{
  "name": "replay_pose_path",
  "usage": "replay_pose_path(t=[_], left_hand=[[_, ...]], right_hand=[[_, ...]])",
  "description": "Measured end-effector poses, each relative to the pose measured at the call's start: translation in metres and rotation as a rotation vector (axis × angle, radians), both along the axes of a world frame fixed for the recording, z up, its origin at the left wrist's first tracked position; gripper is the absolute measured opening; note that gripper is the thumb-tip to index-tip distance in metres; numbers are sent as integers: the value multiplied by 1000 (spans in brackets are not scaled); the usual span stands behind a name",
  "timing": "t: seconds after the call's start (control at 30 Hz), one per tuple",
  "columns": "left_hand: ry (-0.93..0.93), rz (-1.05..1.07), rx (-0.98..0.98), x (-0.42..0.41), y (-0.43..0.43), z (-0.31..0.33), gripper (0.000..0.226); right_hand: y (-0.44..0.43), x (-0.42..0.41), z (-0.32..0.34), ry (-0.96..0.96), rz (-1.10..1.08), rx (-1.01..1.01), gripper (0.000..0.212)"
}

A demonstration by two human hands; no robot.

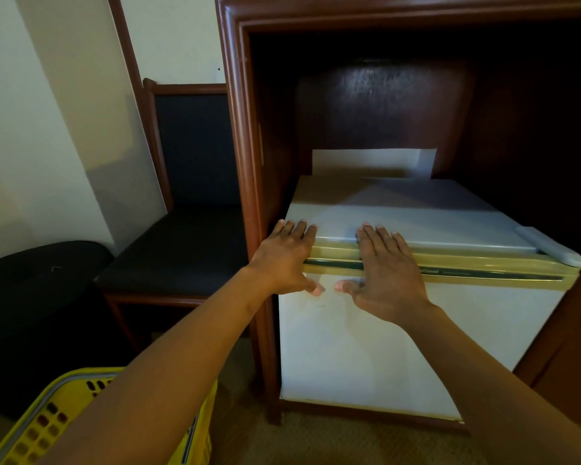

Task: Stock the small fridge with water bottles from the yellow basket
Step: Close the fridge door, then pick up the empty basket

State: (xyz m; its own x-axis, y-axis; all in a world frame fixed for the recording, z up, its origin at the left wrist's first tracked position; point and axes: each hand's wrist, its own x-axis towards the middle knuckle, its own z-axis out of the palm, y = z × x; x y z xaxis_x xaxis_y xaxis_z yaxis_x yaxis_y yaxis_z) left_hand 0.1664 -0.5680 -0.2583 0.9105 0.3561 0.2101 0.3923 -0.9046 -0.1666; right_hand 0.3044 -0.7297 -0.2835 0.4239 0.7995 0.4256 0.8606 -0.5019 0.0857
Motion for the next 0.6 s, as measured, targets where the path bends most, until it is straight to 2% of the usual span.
replay_pose_path(t=[0.23, 0.37, 0.5, 0.6], left_hand=[[10, 40, -10, -4, -9, 2, 120], [-9, 34, 8, -24, -29, 10, 101], [-137, 101, -68, -83, -67, 11, 84], [-191, 265, -154, -157, -89, -4, 75]], right_hand=[[-3, -6, 8, 45, -19, -37, 100], [-11, -21, 15, 117, 14, -59, 92], [-28, -70, 5, 209, 81, 48, 82], [-48, -121, -12, 361, 206, 70, 73]])
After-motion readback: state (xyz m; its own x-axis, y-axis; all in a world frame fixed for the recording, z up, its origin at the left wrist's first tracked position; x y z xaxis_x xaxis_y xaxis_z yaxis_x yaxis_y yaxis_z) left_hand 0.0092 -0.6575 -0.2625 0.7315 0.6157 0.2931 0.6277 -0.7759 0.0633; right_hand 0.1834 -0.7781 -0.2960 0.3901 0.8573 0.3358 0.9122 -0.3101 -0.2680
